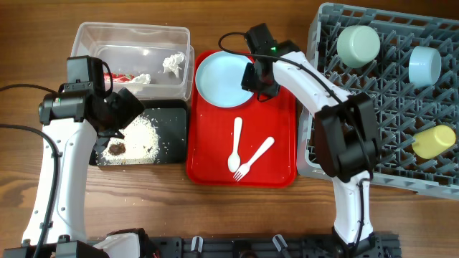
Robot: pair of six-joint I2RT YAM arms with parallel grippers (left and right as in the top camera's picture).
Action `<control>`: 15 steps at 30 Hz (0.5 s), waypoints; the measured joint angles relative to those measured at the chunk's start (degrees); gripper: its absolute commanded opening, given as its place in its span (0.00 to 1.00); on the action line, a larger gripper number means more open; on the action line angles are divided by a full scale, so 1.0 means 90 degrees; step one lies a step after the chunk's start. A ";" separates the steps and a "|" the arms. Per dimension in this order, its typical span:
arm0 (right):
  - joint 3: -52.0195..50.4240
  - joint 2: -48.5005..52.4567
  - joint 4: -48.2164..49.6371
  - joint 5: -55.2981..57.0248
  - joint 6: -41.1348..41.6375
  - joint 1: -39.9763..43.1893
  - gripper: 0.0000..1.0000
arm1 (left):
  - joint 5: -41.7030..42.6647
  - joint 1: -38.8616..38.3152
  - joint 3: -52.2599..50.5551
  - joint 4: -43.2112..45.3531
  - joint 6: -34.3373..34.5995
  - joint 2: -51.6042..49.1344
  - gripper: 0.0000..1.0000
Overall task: Sort waste into correct bins and load items into the dishwasher rack
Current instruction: 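Move the right gripper to the light-blue plate and grasp its rim, then lift the light-blue plate and carry it into the rack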
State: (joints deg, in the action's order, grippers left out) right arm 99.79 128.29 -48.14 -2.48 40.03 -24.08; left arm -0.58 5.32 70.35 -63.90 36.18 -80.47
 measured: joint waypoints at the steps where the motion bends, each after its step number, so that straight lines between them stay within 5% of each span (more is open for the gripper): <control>1: 0.0000 0.0070 0.0010 -0.0002 0.0044 0.0000 0.42 | 0.0000 0.0000 0.0000 0.0000 0.0000 0.0000 1.00; 8: 0.0000 0.0170 -0.0046 -0.0002 0.0209 0.0000 0.04 | 0.0000 0.0000 0.0000 0.0000 0.0000 0.0000 1.00; 15: 0.0044 0.0168 -0.0061 -0.0032 0.0175 0.0044 0.04 | 0.0000 0.0000 0.0000 0.0000 0.0000 0.0000 1.00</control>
State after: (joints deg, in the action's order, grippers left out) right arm 100.18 129.80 -48.69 -2.76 41.60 -23.68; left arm -0.58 5.32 70.35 -63.90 36.18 -80.47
